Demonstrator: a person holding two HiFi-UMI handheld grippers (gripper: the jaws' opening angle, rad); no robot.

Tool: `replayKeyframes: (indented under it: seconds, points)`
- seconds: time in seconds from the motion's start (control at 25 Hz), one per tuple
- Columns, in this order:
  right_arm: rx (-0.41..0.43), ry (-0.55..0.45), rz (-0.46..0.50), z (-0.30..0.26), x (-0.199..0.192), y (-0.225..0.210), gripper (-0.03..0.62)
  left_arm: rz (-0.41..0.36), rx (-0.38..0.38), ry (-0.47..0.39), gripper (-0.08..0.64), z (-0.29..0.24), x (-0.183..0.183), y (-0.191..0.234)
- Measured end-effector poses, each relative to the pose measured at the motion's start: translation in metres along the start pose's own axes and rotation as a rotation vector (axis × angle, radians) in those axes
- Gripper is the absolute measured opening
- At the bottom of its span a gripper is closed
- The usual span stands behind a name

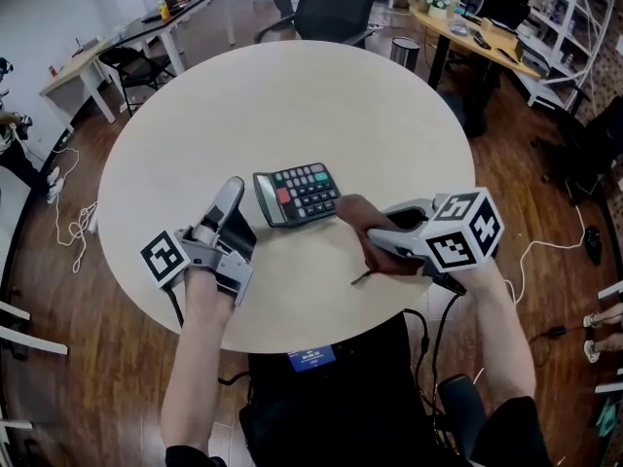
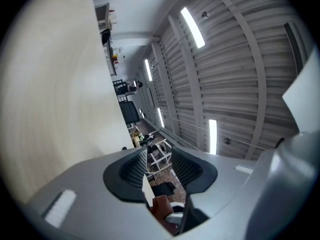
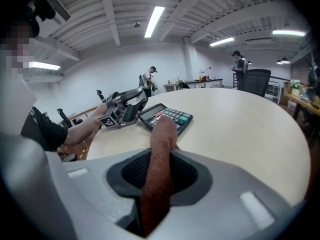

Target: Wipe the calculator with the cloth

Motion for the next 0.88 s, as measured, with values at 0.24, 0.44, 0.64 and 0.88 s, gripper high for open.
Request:
replayKeyframes:
  seconds: [0.24, 0.44, 0.64, 0.88]
  points:
    - [-0.013, 0.025, 0.084, -0.014, 0.004, 0.016, 0.1, -0.596, -0.049, 0.442, 0.163, -0.006, 0.011, -0.014]
    - [-0.03, 0.015, 0.1, -0.018, 0.008, 0.016, 0.1, -1.03, -0.022, 0.741, 0.264, -0.004, 0.004, -0.005]
    - [-0.033, 0.009, 0.101, -0.019, 0.003, 0.014, 0.1, -1.372, -0.091, 0.835, 0.332, -0.008, -0.003, -0.007]
    - [-0.038, -0.005, 0.085, -0.021, 0.001, 0.013, 0.1, -2.006, -0.237, 1.016, 0.407, -0.022, -0.023, -0.003]
Point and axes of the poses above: the fingertips, and each gripper's own axes: z backward along the fingers, y to its left, x out of its top, the point moved 6 cm from there along z, backward along the fingers, and after that the axes turned 8 degrees about -z, right-handed, at the moved point
